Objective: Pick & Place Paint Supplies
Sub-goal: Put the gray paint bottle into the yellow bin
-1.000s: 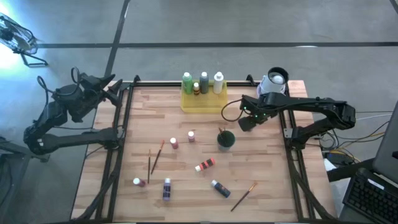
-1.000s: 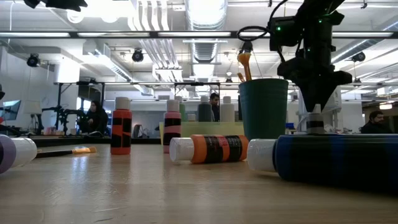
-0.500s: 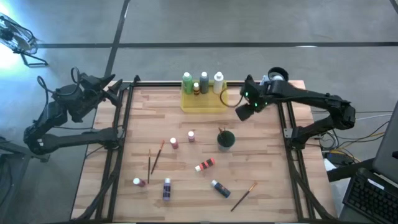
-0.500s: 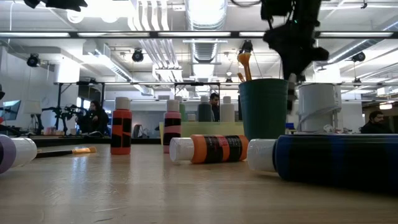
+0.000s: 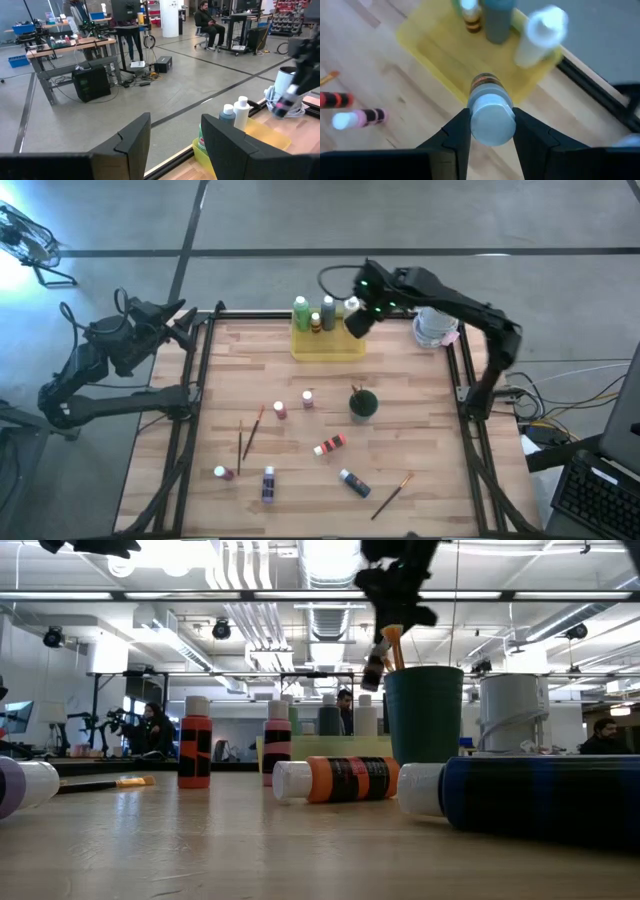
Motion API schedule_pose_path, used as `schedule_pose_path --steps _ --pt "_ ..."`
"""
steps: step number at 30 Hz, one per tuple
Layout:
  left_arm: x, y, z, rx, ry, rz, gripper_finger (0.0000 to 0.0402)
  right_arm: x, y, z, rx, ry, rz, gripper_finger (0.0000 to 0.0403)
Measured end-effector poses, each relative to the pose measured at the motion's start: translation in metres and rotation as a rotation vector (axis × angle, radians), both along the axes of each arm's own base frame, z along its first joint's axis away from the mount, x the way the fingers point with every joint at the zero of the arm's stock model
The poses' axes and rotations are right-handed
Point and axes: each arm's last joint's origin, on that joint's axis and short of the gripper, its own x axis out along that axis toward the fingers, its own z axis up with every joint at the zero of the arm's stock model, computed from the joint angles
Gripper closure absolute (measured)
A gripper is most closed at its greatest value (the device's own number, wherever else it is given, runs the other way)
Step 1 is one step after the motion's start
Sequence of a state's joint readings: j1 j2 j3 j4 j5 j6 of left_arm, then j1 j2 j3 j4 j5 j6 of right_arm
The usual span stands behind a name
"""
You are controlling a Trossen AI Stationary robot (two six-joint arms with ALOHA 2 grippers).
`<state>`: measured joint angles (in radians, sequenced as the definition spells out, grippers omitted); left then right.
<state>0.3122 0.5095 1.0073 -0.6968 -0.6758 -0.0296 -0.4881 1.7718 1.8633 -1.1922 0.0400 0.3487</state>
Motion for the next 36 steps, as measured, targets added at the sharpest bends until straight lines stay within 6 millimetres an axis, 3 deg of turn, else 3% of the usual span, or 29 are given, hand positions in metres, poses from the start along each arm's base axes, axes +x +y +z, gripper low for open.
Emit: schedule_pose_path --steps 9,14,27,36 --pt "0.000 0.000 0.000 0.000 0.000 0.000 0.0220 0.058 -0.033 -0.037 -0.005 0.163 0.158 0.0288" --pt "0.000 0.000 0.000 0.000 0.000 0.000 0.0220 0.074 -0.041 -0.051 -0.002 0.228 0.231 0.0288" --pt "0.000 0.000 0.000 0.001 0.000 0.003 0.0220 0.083 -0.049 -0.056 0.095 0.111 -0.247 0.0288" --pt "0.000 0.000 0.000 0.001 0.000 0.003 0.0220 0.085 -0.060 -0.066 0.057 0.067 -0.413 0.0288"
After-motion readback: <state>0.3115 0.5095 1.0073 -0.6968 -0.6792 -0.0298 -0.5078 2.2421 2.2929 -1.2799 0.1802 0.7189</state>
